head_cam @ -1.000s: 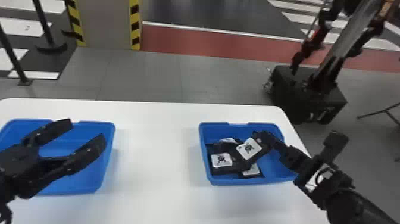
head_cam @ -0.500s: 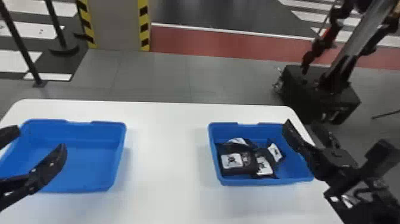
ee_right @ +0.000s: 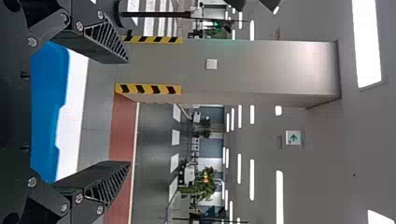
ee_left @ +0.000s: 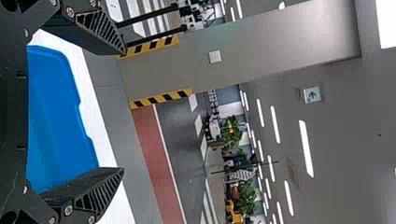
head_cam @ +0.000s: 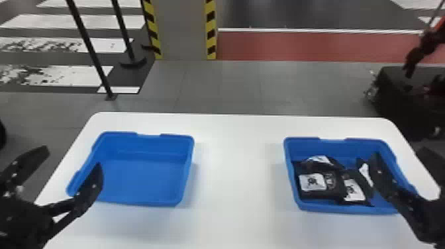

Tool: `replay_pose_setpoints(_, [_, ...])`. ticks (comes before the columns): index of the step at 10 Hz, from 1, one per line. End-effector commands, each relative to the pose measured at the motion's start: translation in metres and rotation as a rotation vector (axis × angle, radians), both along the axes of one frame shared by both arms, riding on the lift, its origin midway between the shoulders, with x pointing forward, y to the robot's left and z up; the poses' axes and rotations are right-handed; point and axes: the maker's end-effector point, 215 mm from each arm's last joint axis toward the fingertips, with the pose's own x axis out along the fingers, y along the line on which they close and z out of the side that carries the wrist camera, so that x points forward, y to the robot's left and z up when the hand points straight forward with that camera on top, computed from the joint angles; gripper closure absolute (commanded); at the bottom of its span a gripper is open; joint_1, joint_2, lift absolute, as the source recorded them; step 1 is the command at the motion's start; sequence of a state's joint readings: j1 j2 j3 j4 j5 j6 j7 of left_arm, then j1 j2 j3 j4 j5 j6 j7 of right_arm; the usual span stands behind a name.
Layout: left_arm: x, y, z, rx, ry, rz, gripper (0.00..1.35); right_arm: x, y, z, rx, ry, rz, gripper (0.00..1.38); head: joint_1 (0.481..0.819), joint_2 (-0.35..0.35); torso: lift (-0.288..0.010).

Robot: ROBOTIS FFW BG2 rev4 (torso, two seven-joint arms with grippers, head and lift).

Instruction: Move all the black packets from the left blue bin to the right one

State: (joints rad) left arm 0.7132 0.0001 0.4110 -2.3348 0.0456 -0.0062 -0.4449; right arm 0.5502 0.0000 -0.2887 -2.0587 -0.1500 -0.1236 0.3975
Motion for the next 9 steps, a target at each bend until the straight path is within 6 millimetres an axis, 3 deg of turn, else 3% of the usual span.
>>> replay_pose_setpoints(1, [-0.006, -0.013, -0.013, -0.054, 0.011, -0.004, 0.15, -0.014, 0.009, -0.031, 0.011, 0.065, 0.013, 0.27, 0.695, 0.035, -0.11])
replay_pose_setpoints(5, [-0.001, -0.051, -0.047, -0.197, 0.004, -0.037, 0.15, -0.033, 0.033, -0.068, 0.018, 0.147, 0.048, 0.27, 0.695, 0.025, -0.11])
replay_pose_setpoints(7, [-0.007, -0.062, -0.054, -0.236, 0.014, -0.029, 0.15, -0.041, 0.032, -0.064, 0.01, 0.15, 0.039, 0.27, 0.695, 0.012, -0.11])
replay_pose_setpoints(9, [-0.006, -0.064, -0.048, -0.256, -0.006, -0.031, 0.15, -0.047, 0.03, -0.049, 0.003, 0.131, 0.025, 0.27, 0.695, -0.012, -0.11])
